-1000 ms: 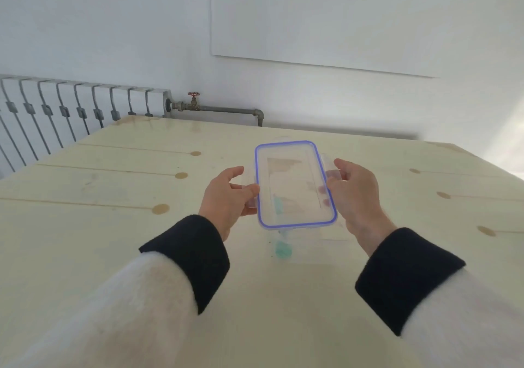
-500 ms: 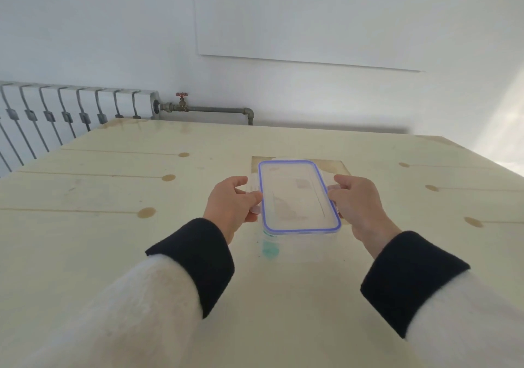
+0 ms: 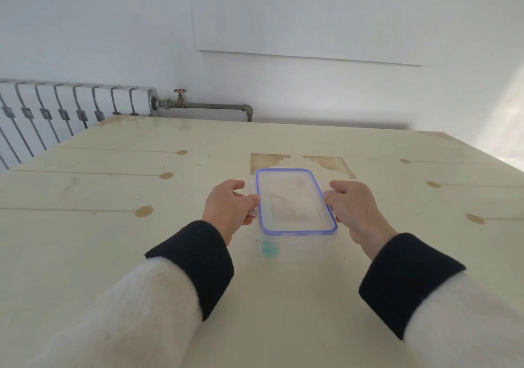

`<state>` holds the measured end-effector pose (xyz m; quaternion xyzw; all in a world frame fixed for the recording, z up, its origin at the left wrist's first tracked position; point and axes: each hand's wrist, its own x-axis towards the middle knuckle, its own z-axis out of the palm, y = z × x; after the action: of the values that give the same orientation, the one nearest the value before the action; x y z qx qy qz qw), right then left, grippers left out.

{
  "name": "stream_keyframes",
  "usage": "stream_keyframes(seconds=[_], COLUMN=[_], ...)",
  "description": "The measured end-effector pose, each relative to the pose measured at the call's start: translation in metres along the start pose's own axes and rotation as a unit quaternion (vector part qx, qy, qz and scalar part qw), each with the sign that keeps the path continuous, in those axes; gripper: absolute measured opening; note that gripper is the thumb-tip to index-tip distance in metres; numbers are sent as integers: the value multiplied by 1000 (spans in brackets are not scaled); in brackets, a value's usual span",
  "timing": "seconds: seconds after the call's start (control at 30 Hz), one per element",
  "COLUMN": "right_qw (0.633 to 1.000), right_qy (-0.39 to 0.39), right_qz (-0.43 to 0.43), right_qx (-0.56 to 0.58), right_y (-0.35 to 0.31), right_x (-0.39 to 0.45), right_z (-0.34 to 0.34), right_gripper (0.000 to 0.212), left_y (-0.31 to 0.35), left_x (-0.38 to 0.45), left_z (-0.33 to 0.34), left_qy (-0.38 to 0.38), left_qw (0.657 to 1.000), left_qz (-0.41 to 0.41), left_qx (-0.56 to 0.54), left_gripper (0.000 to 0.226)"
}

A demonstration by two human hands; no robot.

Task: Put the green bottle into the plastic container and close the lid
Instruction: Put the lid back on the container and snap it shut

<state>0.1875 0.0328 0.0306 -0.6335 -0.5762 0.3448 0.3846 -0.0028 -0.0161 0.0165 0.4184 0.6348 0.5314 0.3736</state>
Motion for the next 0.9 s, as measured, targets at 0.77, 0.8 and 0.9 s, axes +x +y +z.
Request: stream_keyframes(seconds=[0.77, 0.8, 0.9], right_qw=[1000, 1000, 1000], right_qy=[11, 9, 9], right_qz=[-26, -24, -21], right_qx=[-7, -5, -3], right_y=[11, 11, 11], right_x=[-7, -7, -6], right_z=[4, 4, 4], right_gripper=[43, 43, 45], left_y=[-6, -7, -6], left_x=[-3, -3, -5], left_z=[5, 7, 10], left_qy=[-2, 2, 15], left_qw=[1000, 1000, 1000], left_qz=[-14, -14, -8], left_qx=[-12, -6, 7], left_gripper=[38, 39, 41])
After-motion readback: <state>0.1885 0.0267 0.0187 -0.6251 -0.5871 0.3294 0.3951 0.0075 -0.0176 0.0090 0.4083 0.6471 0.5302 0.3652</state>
